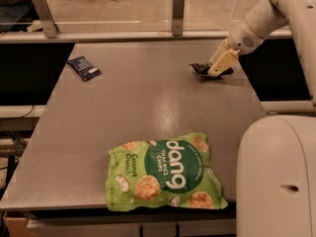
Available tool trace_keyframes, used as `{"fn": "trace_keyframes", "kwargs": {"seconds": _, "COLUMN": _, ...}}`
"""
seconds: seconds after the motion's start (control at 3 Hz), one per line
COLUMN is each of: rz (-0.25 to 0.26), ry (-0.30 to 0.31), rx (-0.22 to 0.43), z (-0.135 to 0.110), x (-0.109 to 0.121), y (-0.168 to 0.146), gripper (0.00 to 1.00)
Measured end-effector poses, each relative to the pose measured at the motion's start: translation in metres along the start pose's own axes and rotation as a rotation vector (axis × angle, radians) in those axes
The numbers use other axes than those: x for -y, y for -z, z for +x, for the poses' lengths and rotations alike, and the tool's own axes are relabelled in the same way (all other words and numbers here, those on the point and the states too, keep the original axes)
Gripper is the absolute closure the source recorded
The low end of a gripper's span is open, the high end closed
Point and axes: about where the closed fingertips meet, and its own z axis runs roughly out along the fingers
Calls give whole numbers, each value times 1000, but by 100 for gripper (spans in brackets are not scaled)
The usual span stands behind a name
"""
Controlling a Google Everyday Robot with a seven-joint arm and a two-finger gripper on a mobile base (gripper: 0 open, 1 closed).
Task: Move rxbar chocolate near green rice chip bag
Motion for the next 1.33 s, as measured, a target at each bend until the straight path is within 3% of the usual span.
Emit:
{"fn": "trace_keyframes", "kwargs": {"seconds": 0.67, "rz": 42, "ry": 128, "rx": 36, "z": -35, "x": -46, "y": 69, "gripper": 100}}
{"fn": "trace_keyframes", "kwargs": {"seconds": 1.33, "rz": 69, "ry": 249, "rx": -24, "z": -13, "x": -105, "y": 86, "gripper": 100}}
